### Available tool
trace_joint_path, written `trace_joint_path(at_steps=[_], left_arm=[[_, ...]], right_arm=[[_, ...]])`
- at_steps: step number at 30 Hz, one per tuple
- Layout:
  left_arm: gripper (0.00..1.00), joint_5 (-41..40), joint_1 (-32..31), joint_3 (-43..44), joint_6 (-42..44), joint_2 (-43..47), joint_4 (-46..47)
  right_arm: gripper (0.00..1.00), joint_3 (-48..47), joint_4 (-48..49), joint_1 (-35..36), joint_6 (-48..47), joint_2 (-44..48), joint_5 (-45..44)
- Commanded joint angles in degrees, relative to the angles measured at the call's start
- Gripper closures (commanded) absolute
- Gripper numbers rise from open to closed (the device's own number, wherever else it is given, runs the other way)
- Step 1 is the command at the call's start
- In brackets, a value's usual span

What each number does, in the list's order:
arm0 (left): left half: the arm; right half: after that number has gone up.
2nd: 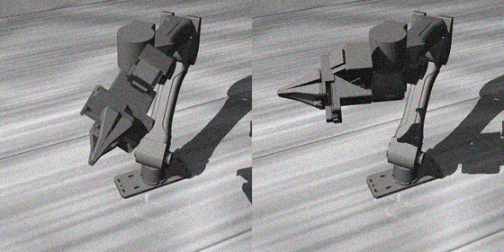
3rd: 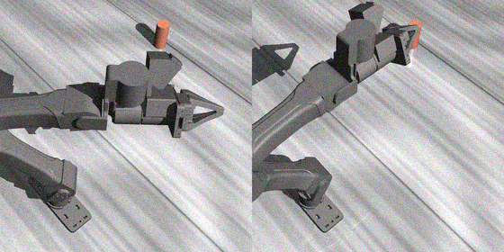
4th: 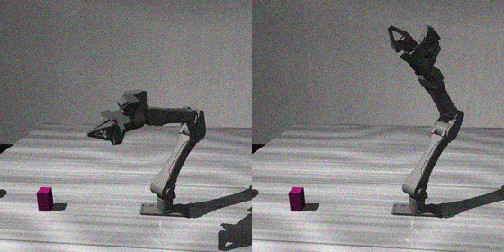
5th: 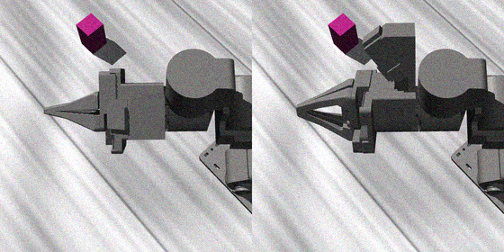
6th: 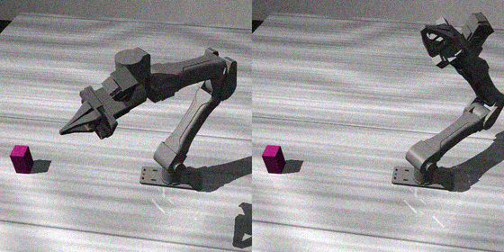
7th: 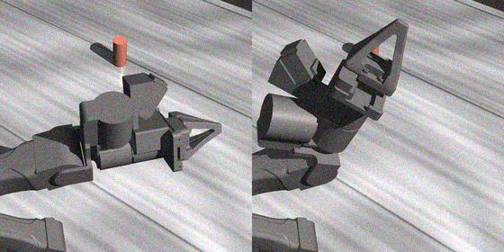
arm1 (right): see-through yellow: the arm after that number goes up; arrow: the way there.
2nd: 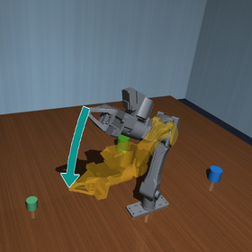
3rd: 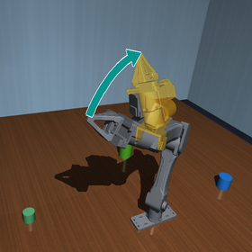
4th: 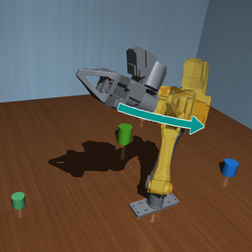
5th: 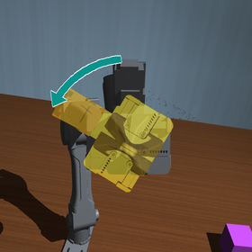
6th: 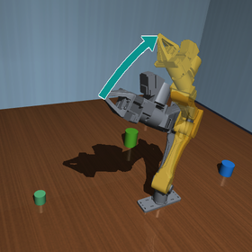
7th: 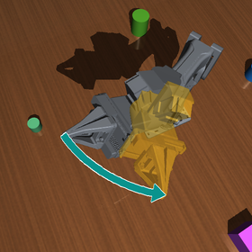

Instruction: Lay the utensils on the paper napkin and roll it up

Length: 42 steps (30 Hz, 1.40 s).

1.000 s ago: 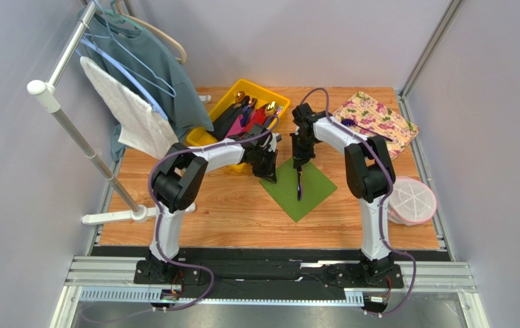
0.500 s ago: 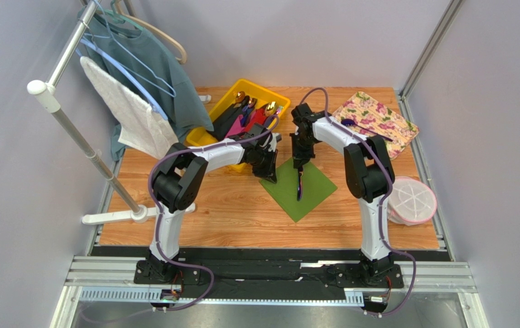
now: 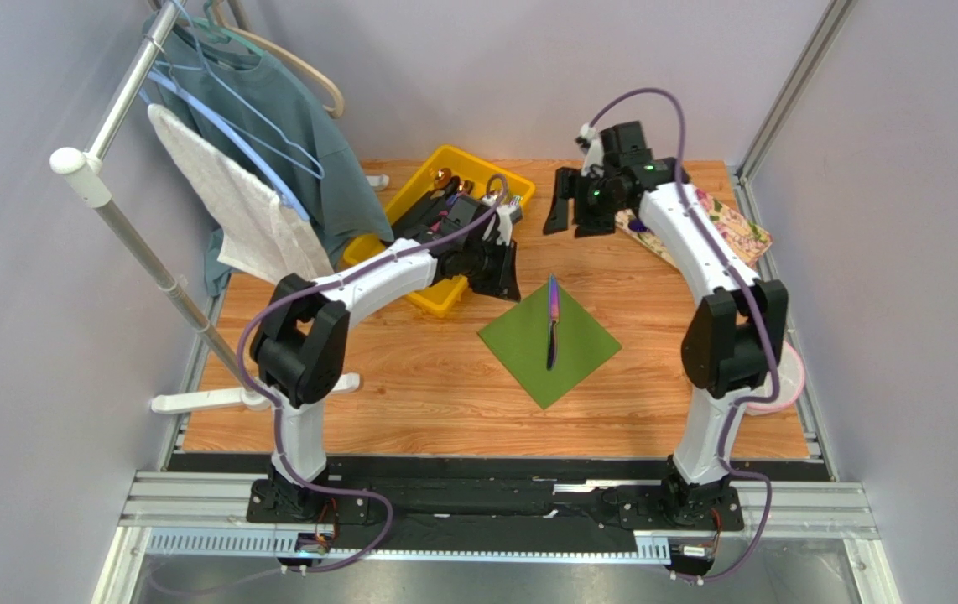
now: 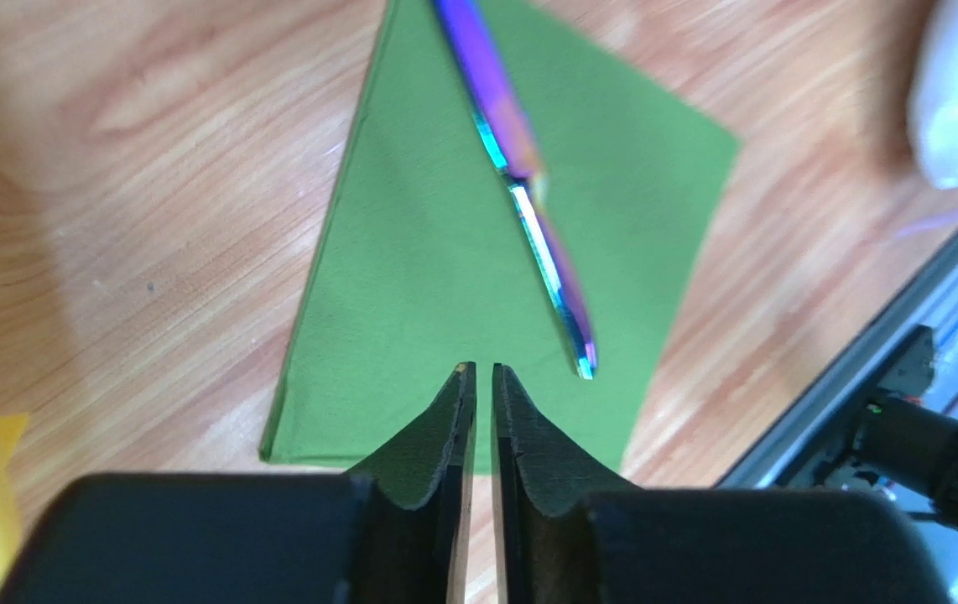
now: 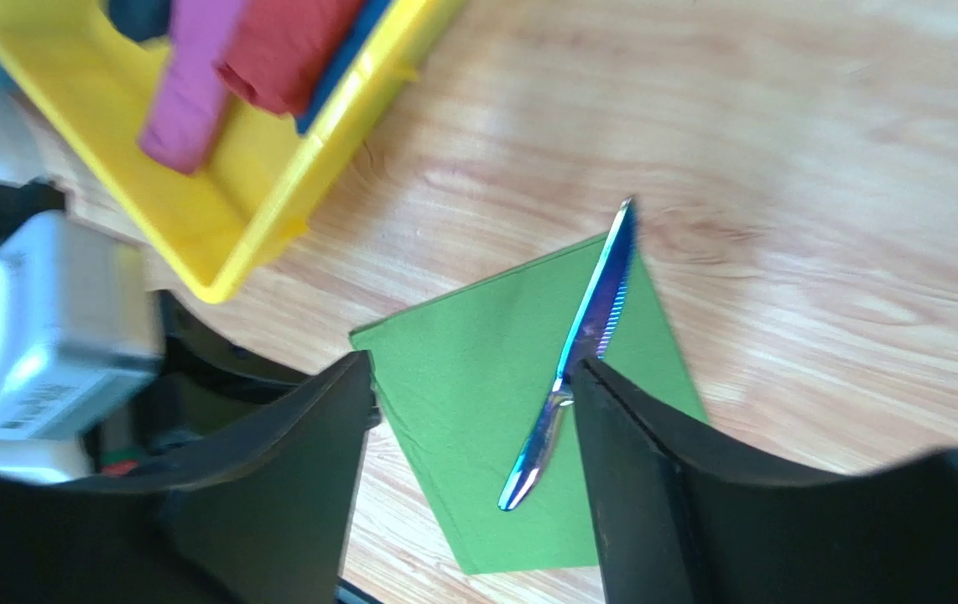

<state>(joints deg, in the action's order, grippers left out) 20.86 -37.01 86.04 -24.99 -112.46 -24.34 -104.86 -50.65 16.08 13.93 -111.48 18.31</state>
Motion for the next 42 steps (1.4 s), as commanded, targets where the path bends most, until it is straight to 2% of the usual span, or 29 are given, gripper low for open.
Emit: trace_joint_path(at_steps=[1,2,3,5,6,8,10,11,14,17,21,23,31,36,42], left_arm=[[0.74,0.58,0.10,0.01,1.17,9.70,1.66],[0.69,1.10,0.01,-0.08,2.39,10.68,1.66],[0.53,1.63,0.01,-0.08,3.36,11.64,1.23],[0.39,2.08,0.01,0.62,6.78,14.28,-1.14],[0.34,1.99,0.01,0.71,8.10,15.16,-2.89],[0.28,2.25,0.10,0.53,12.40,18.32,-4.13],[0.26,3.30,0.01,-0.34,15.05,21.31,-5.80],[0.18,3.66,0.10,-0.69,17.15,22.37,-6.50],[0.17,5.50,0.01,-1.93,20.67,25.27,-8.00],[0.18,9.19,0.01,-2.98,21.92,26.77,-8.10],[0.21,17.17,0.01,-4.56,22.01,27.65,-5.73],[0.23,18.59,0.10,-4.74,21.74,27.56,-5.20],[0.24,19.74,0.01,-5.71,21.21,27.12,-4.40],[0.24,19.66,0.10,-6.15,20.60,26.60,-3.61],[0.24,18.25,0.10,-5.80,20.42,25.98,-3.52]], right_arm=[[0.28,-1.49,-1.55,-6.31,-7.16,6.09,3.75],[0.17,-1.31,-2.25,-7.71,-8.12,6.54,5.41],[0.13,-1.23,-2.52,-11.12,-10.66,6.89,6.64],[0.04,-1.49,-4.00,-14.65,-13.57,7.16,8.32],[0.02,-1.84,-4.54,-18.50,-18.02,6.98,8.59],[0.02,-3.77,-6.55,-21.60,-21.83,5.41,7.54],[0.01,-7.18,-8.49,-25.38,-28.39,3.30,7.62],[0.02,-8.68,-10.41,-26.35,-30.18,0.42,6.67],[0.07,-13.42,-12.19,-28.73,-37.03,-4.08,4.30],[0.12,-14.41,-8.52,-29.78,-40.64,-8.65,0.26],[0.22,-18.87,-6.74,-29.79,-43.11,-15.33,-2.04],[0.26,-21.08,-6.13,-29.79,-43.29,-18.85,-1.96],[0.28,-23.29,-0.51,-29.52,-42.67,-26.24,-4.06],[0.28,-22.06,2.57,-29.08,-42.06,-27.47,-4.59],[0.34,-21.18,4.33,-27.77,-42.94,-29.32,-6.44]])
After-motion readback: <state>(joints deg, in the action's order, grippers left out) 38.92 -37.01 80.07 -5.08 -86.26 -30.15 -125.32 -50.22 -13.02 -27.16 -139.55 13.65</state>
